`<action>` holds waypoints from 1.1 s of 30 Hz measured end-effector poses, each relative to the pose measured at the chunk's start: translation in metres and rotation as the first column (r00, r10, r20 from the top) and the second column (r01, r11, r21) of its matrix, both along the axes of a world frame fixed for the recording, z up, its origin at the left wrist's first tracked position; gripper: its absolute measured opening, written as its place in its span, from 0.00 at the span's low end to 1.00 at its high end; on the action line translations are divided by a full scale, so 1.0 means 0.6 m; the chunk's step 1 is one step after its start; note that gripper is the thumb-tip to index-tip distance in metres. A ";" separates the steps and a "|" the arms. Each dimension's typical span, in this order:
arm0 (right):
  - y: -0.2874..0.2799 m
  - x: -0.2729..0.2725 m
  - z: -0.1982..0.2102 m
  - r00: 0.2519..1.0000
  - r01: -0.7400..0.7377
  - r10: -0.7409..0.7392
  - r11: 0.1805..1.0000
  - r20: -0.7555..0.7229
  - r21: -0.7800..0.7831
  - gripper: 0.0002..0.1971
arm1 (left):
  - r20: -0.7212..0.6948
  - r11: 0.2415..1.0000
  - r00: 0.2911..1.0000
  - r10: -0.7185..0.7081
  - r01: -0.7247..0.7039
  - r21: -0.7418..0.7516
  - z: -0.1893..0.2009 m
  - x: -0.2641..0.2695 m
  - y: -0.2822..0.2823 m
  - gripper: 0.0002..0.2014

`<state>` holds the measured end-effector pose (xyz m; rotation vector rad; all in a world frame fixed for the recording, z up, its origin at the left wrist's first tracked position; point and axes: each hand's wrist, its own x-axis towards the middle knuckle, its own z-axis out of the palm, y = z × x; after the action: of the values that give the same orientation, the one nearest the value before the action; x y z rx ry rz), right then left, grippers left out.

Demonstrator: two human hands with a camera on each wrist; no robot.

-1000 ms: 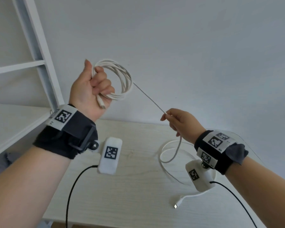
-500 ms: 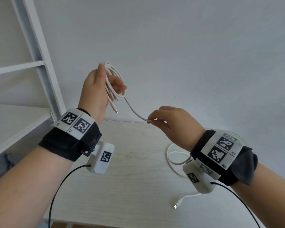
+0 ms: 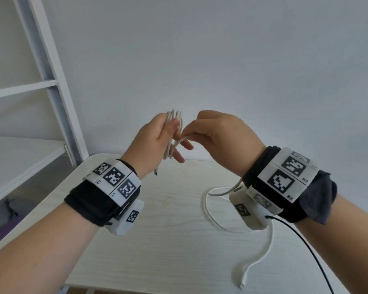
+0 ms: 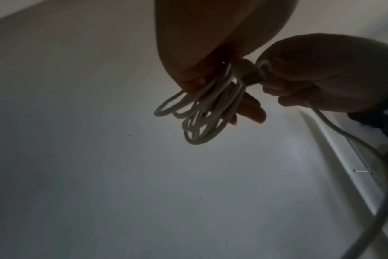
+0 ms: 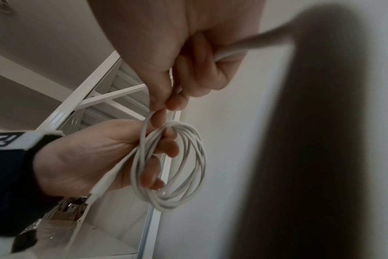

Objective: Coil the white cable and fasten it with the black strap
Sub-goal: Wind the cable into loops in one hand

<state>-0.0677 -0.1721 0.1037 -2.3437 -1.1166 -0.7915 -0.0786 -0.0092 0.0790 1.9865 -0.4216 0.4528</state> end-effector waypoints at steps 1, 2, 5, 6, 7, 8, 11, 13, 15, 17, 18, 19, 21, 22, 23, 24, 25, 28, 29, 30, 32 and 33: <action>0.000 0.002 0.002 1.000 0.003 -0.003 1.000 0.001 0.007 0.09 | -0.008 1.000 1.000 -0.018 0.018 0.006 -0.002 0.000 0.001 0.14; 0.000 0.004 0.003 1.000 0.003 -0.003 1.000 0.001 0.013 0.09 | -0.020 0.999 0.999 -0.035 0.035 0.003 -0.004 0.001 0.000 0.15; 0.003 0.006 0.003 1.000 0.005 -0.005 1.000 0.014 0.027 0.08 | -0.049 0.994 0.995 -0.092 0.089 -0.059 -0.010 0.001 0.000 0.17; 0.003 0.006 0.004 1.000 0.007 -0.008 0.999 0.016 0.042 0.07 | -0.057 0.990 0.992 -0.112 0.106 -0.093 -0.012 0.000 -0.001 0.17; 0.004 0.006 0.005 1.000 0.015 -0.015 0.998 0.006 0.067 0.05 | -0.067 0.984 0.989 -0.134 0.125 -0.128 -0.014 -0.002 -0.002 0.17; 0.002 0.006 0.007 1.000 0.028 -0.027 0.995 -0.013 0.095 0.04 | -0.080 0.978 0.985 -0.155 0.141 -0.155 -0.015 -0.004 -0.003 0.18; -0.002 0.005 0.010 0.998 0.050 -0.045 0.991 -0.046 0.124 0.07 | -0.126 0.964 0.972 -0.198 0.170 -0.204 -0.017 -0.010 -0.009 0.20; -0.003 0.004 0.013 0.998 0.043 -0.038 0.991 -0.042 0.124 0.10 | -0.165 0.951 0.959 -0.232 0.187 -0.248 -0.018 -0.014 -0.009 0.19; -0.005 0.009 0.016 0.998 0.037 -0.030 0.989 -0.050 0.144 0.14 | -0.208 0.924 0.936 -0.282 0.207 -0.321 -0.018 -0.019 -0.008 0.19; -0.009 0.017 0.019 0.996 0.034 -0.017 0.980 -0.087 0.194 0.18 | -0.246 0.886 0.905 -0.347 0.230 -0.403 -0.016 -0.023 -0.007 0.20; -0.011 0.021 0.019 0.994 0.033 -0.008 0.975 -0.111 0.221 0.19 | -0.264 0.864 0.885 -0.383 0.242 -0.442 -0.014 -0.025 -0.006 0.20; -0.012 0.024 0.019 0.990 0.035 0.000 0.968 -0.140 0.247 0.20 | -0.281 0.840 0.863 -0.419 0.251 -0.481 -0.013 -0.026 -0.005 0.20; -0.014 0.031 0.014 0.977 0.037 0.029 0.952 -0.211 0.302 0.20 | -0.313 0.781 0.813 -0.491 0.251 -0.572 -0.010 -0.029 -0.001 0.18; -0.015 0.035 0.010 0.969 0.039 0.045 0.944 -0.245 0.328 0.20 | -0.321 0.746 0.789 -0.524 0.243 -0.620 -0.009 -0.029 0.001 0.18; -0.017 0.039 0.007 0.960 0.045 0.056 0.936 -0.275 0.350 0.19 | -0.320 0.705 0.767 -0.556 0.232 -0.670 -0.008 -0.029 0.004 0.18; -0.020 0.044 0.002 0.950 0.057 0.062 0.928 -0.305 0.367 0.18 | -0.307 0.656 0.746 -0.591 0.224 -0.721 -0.007 -0.028 0.008 0.18; -0.025 0.048 -0.003 0.938 0.073 0.067 0.921 -0.339 0.384 0.16 | -0.282 0.597 0.725 -0.629 0.218 -0.772 -0.005 -0.026 0.013 0.18; -0.040 0.059 -0.023 0.878 0.131 0.098 0.892 -0.468 0.433 0.14 | -0.152 0.403 0.670 -0.727 0.237 -0.884 0.002 -0.015 0.032 0.21; -0.044 0.060 -0.030 0.848 0.146 0.120 0.884 -0.516 0.444 0.14 | -0.107 0.349 0.659 -0.745 0.248 -0.904 0.004 -0.012 0.038 0.22; -0.046 0.061 -0.038 0.817 0.153 0.143 0.880 -0.559 0.449 0.14 | -0.066 0.301 0.654 -0.754 0.254 -0.919 0.007 -0.009 0.043 0.21; -0.049 0.059 -0.053 0.770 0.149 0.183 0.881 -0.612 0.450 0.12 | 0.001 0.214 0.664 -0.748 0.242 -0.946 0.012 -0.003 0.049 0.21; -0.049 0.058 -0.060 0.754 0.147 0.197 0.879 -0.627 0.453 0.11 | 0.024 0.185 0.685 -0.728 0.230 -0.956 0.015 0.000 0.050 0.21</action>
<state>-0.0330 -0.2014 0.0679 -1.9104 -0.5482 -0.1360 -0.0784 0.0210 0.0880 0.6433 -0.3668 -0.2410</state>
